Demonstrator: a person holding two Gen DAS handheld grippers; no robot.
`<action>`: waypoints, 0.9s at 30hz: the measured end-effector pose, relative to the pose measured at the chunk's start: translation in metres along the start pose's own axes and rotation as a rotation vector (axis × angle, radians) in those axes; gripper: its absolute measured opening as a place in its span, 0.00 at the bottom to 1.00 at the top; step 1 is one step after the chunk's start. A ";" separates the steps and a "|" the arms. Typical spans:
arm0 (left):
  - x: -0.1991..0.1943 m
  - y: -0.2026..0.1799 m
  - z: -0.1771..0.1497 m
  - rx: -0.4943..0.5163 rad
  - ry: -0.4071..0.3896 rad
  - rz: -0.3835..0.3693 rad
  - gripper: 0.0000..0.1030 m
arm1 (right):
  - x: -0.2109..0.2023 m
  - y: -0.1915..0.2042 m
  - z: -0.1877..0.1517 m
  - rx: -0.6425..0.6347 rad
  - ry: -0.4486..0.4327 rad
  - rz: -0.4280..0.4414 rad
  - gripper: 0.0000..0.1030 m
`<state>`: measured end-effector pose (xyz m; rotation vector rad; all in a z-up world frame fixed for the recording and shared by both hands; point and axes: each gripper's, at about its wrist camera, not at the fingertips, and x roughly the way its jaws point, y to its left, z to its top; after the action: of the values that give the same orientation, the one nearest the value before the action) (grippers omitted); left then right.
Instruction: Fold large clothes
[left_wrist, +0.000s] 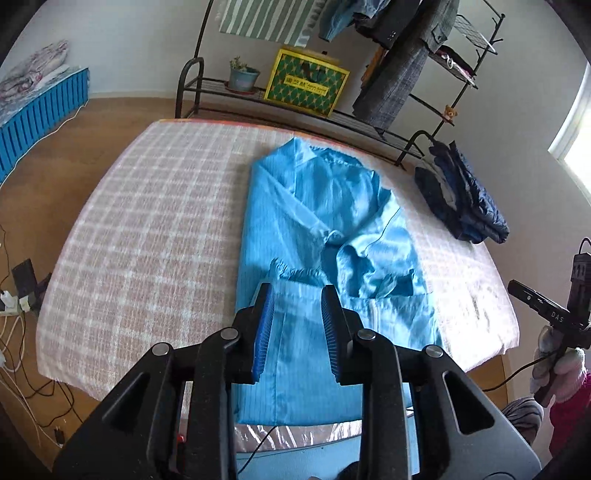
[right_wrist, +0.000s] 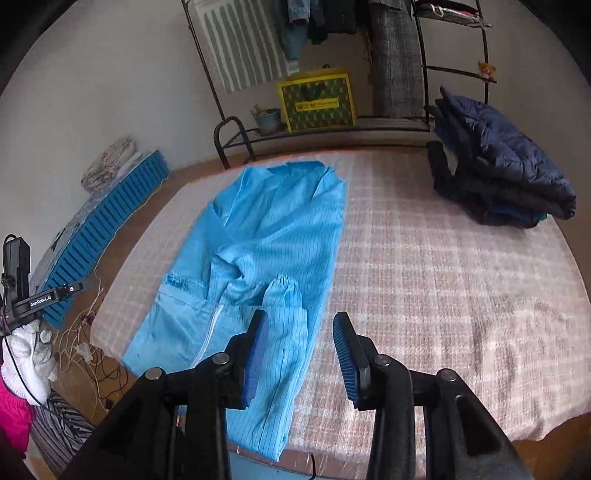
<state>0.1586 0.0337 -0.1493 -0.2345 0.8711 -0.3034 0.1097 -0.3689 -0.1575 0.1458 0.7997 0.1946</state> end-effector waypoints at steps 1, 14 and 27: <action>-0.003 -0.010 0.011 0.012 -0.016 -0.011 0.25 | -0.005 -0.002 0.010 -0.003 -0.024 0.009 0.42; 0.139 -0.092 0.172 0.133 -0.001 -0.163 0.25 | 0.093 -0.048 0.165 0.055 -0.004 0.069 0.62; 0.374 -0.099 0.211 -0.003 0.188 -0.299 0.10 | 0.339 -0.143 0.171 0.447 0.204 0.248 0.39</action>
<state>0.5334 -0.1744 -0.2525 -0.3441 1.0230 -0.6100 0.4812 -0.4405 -0.3045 0.6573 1.0205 0.2655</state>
